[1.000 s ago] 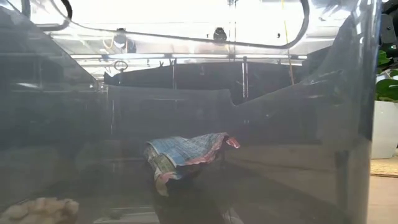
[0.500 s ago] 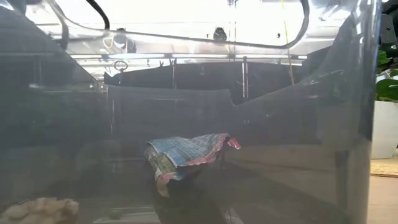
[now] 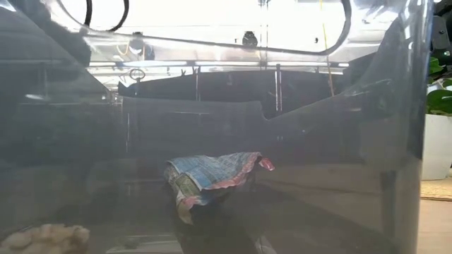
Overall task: Pick and place Granola Bars by type
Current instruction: Put the red granola bar into the bottom black bin
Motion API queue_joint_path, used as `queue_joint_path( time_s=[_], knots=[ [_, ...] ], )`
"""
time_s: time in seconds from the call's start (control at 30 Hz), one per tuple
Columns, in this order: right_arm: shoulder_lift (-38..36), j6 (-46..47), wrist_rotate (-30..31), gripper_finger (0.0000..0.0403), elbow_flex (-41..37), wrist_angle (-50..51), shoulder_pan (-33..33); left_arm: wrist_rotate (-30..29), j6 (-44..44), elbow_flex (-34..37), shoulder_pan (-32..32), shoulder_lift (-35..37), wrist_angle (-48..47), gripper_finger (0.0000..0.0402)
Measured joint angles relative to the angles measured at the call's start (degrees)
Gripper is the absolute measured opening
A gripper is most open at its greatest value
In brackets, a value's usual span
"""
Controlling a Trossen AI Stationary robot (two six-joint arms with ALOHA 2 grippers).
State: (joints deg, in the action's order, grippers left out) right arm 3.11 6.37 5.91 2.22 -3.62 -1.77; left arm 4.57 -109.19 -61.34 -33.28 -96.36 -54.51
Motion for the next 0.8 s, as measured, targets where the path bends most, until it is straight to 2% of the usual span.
queue_joint_path(
  time_s=[0.13, 0.27, 0.33, 0.5, 0.8],
  knots=[
    [0.02, 0.02, 0.00, 0.0130, -0.02, 0.02, 0.00, -0.10, -7.01, 0.00, -1.12, 1.45, -0.02, 0.0207],
    [0.02, 0.00, 0.00, 0.0130, -0.02, 0.02, 0.00, -1.00, -14.34, 0.00, -3.01, 1.44, 0.83, 0.0224],
    [0.01, 0.01, 0.00, 0.0130, 0.00, 0.01, 0.00, -1.89, -16.25, 0.00, -3.52, 0.93, 1.04, 0.0224],
    [0.02, 0.00, 0.00, 0.0130, 0.00, 0.02, 0.01, -8.39, -18.29, 0.00, -4.25, 0.79, 2.35, 0.0213],
    [0.00, 0.00, 0.00, 0.0130, 0.00, 0.00, 0.01, -7.62, -19.10, 0.00, -4.41, -0.35, 2.24, 0.0191]
  ],
)
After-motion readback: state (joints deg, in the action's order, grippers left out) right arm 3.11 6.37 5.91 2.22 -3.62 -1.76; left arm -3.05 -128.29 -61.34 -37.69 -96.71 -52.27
